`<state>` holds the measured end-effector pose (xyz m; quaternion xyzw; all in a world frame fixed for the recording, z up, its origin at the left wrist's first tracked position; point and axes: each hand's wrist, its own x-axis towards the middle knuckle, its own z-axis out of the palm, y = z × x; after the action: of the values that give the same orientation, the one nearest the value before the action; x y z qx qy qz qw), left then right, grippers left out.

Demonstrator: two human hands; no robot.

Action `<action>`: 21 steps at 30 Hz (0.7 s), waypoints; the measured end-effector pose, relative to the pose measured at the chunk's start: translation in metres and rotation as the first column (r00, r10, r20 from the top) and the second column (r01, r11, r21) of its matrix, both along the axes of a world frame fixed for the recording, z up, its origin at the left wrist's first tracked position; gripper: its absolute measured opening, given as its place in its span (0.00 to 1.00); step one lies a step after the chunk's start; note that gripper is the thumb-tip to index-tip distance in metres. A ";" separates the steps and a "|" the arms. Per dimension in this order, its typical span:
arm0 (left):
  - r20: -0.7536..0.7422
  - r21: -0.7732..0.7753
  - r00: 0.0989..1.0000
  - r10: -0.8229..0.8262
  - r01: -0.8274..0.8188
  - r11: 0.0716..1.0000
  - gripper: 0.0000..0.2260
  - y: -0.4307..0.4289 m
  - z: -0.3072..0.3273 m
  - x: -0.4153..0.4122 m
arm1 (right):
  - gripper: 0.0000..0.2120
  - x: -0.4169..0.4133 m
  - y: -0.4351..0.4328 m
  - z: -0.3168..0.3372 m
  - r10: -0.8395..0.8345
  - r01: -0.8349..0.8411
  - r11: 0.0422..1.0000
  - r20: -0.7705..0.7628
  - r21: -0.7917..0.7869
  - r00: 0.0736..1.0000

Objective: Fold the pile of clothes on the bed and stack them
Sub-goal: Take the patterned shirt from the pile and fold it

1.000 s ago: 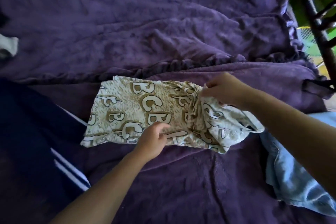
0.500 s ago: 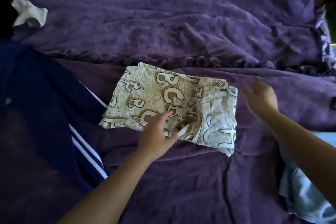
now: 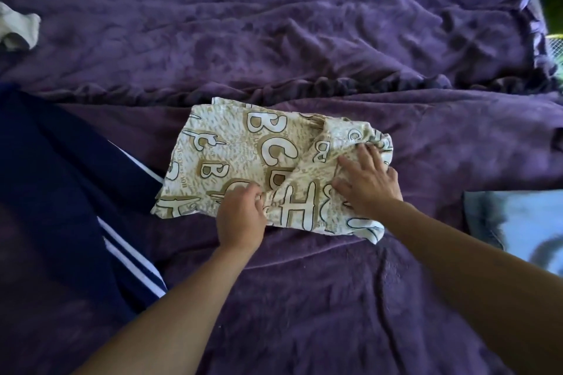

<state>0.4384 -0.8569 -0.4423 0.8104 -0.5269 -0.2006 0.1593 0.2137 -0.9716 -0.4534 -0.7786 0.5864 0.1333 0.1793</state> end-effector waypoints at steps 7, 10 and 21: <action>0.165 0.124 0.831 -0.531 0.517 0.847 0.16 0.016 -0.020 -0.009 | 0.28 -0.005 0.013 0.015 -0.857 0.775 0.489 0.387 0.399 0.341; 0.047 0.277 0.857 -0.513 0.482 0.831 0.21 0.022 -0.032 0.013 | 0.14 0.013 0.007 0.033 -0.900 0.640 0.403 0.411 0.653 0.147; -0.123 -0.038 0.980 0.157 -0.163 0.986 0.11 0.054 0.007 0.134 | 0.25 0.221 -0.013 0.079 -0.536 0.348 0.843 0.590 0.410 0.604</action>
<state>0.5726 -0.8031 -0.4351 0.8325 -0.4543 -0.2227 0.2257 0.4342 -0.9843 -0.3745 -0.5702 0.6310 -0.1387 0.5074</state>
